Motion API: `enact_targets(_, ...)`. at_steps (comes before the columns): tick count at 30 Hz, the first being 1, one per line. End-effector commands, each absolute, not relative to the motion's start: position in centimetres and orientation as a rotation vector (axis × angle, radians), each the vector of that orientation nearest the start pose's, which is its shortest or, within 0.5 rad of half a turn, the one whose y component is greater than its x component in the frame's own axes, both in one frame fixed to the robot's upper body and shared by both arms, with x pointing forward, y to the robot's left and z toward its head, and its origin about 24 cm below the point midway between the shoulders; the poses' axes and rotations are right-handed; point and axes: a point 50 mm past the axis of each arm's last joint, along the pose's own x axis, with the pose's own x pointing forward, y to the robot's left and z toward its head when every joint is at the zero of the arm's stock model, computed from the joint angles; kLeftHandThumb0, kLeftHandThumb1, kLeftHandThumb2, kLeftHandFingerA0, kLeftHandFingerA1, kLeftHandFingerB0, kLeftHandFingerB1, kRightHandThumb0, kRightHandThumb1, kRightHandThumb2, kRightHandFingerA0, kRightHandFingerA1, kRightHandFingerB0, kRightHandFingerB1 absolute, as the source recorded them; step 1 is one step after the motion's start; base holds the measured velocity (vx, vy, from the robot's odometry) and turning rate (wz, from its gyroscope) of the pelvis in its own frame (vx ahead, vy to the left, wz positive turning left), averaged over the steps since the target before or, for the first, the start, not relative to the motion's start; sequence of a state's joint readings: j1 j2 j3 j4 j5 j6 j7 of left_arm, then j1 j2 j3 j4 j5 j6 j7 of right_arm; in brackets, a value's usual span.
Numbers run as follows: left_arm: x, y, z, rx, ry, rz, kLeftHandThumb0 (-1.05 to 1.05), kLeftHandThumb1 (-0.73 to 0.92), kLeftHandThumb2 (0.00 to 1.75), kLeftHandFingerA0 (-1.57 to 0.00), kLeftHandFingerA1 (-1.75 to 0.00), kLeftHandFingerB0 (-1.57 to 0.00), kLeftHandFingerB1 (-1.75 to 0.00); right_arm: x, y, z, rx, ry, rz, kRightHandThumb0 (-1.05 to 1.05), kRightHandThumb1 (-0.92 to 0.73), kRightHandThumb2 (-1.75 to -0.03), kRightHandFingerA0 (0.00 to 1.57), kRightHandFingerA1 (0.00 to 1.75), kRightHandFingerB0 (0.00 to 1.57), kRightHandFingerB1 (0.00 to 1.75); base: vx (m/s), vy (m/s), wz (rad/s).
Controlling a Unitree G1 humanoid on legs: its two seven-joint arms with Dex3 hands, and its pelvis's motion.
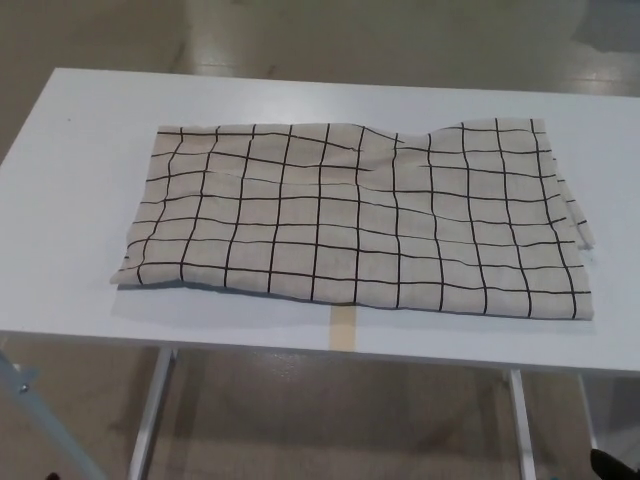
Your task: Use the left hand to fold a white towel with checkered patterns in half.
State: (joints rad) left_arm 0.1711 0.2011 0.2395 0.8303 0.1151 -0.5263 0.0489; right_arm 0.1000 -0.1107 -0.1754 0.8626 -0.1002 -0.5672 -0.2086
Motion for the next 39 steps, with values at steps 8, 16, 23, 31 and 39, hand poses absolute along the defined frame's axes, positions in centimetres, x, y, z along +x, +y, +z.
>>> enact_targets(8, 11.1, 23.5, 5.0, 0.614, -0.569, 0.195, -0.55, 0.48, 0.55, 0.0, 0.0, 0.0, 0.0, 12.1, -22.4, -9.8, -0.216, 0.356, -0.35, -0.42, -0.74, -0.61, 0.36, 0.51, 0.34, 0.4, 0.0, 0.0, 0.0)
enact_targets(16, 13.2, 23.1, 12.2, 0.829, -0.881, 0.162, -0.5, 0.46, 0.54, 0.0, 0.0, 0.0, 0.0, 12.1, -22.4, -9.5, -0.232, 0.352, -0.341, -0.39, -0.75, -0.61, 0.36, 0.49, 0.35, 0.4, 0.0, 0.0, 0.0)
enact_targets(23, 16.1, 22.4, 13.9, 0.896, -0.874, 0.082, -0.44, 0.44, 0.54, 0.0, 0.0, 0.0, 0.0, 12.1, -22.7, -9.5, -0.235, 0.361, -0.334, -0.38, -0.76, -0.62, 0.35, 0.49, 0.34, 0.38, 0.0, 0.0, 0.0)
enact_targets(31, 22.7, 19.9, 14.6, 1.004, -0.794, -0.061, -0.65, 0.33, 0.67, 0.0, 0.0, 0.0, -0.01, 11.9, -22.8, -9.5, -0.239, 0.361, -0.35, -0.37, -0.76, -0.63, 0.35, 0.49, 0.33, 0.37, 0.0, 0.0, 0.0)
enact_targets(39, 27.7, 19.5, 11.6, 1.152, -0.562, -0.17, -0.62, 0.37, 0.7, 0.0, 0.0, 0.0, -0.09, 11.6, -22.8, -9.6, -0.254, 0.37, -0.364, -0.35, -0.76, -0.62, 0.37, 0.51, 0.34, 0.38, 0.0, 0.0, 0.0)
